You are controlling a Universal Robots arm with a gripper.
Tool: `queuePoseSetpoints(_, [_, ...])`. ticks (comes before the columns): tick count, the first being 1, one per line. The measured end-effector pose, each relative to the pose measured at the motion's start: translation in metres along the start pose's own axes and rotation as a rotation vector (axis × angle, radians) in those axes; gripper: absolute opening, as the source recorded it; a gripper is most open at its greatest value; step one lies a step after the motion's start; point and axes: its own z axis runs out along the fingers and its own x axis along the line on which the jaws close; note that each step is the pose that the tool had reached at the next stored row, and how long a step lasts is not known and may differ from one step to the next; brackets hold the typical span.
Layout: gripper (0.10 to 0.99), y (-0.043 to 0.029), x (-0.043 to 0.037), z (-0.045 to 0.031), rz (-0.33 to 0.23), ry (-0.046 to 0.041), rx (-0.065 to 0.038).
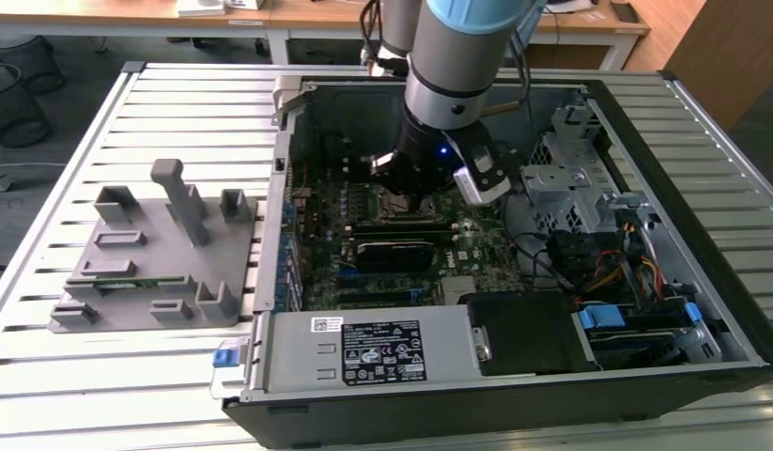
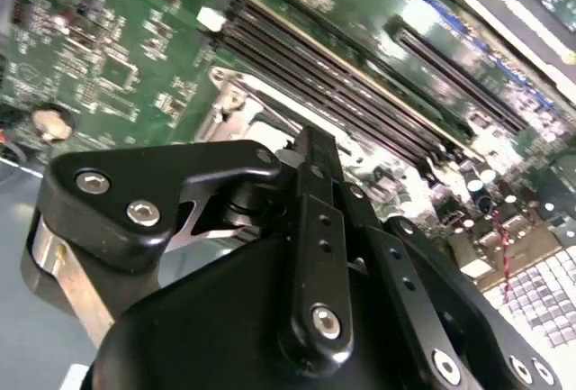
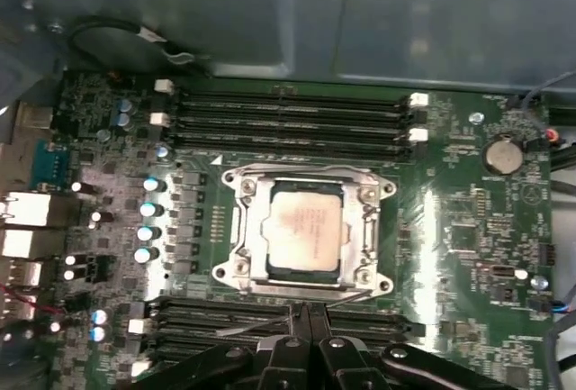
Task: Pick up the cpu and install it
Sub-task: 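Install the second cpu locking lever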
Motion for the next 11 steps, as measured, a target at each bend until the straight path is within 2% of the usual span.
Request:
queuePoseSetpoints(7, [0.106, -0.0001, 0.0134, 0.0032, 0.0, -0.0001, 0.0])
queuePoseSetpoints(11, [0.106, -0.0009, 0.0175, 0.0095, 0.0, -0.0001, 0.0])
